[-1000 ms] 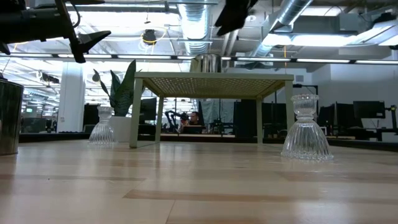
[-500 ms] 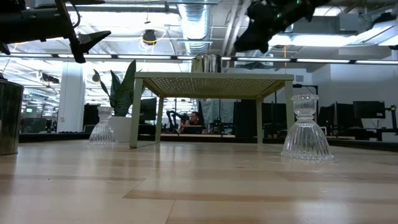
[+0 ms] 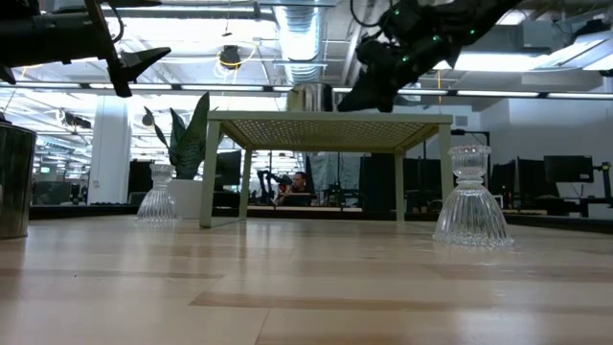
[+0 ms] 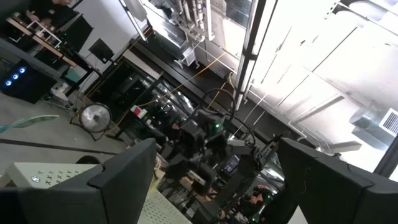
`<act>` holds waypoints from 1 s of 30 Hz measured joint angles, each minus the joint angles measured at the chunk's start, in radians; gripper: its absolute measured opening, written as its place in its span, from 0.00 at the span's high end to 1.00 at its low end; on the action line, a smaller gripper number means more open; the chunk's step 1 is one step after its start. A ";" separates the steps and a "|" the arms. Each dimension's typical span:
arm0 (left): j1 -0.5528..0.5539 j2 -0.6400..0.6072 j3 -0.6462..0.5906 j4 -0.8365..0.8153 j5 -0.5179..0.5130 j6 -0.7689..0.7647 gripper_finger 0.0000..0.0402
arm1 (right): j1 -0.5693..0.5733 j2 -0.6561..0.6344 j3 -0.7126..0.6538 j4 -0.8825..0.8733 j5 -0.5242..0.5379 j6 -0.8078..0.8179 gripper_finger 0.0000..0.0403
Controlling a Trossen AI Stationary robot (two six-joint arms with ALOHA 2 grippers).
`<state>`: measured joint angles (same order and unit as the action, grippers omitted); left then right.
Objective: Pick & Place candle stick holders
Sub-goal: Put the top silver scented candle on the shelf
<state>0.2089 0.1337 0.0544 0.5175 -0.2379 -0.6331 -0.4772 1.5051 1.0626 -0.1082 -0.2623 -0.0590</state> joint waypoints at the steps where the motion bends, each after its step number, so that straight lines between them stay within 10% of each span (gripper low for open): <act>1: 0.000 0.000 0.000 0.000 0.000 0.000 0.16 | 0.003 0.008 0.000 0.004 0.000 0.005 0.99; 17: 0.000 0.000 0.000 0.000 0.000 0.000 0.16 | 0.013 0.183 0.098 0.195 -0.052 0.082 1.00; 30: 0.000 0.000 0.000 0.000 0.000 0.000 0.16 | 0.068 0.153 0.221 -0.010 -0.047 0.058 1.00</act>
<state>0.2088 0.1337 0.0543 0.5175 -0.2379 -0.6331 -0.4095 1.6578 1.2839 -0.1182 -0.3092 -0.0009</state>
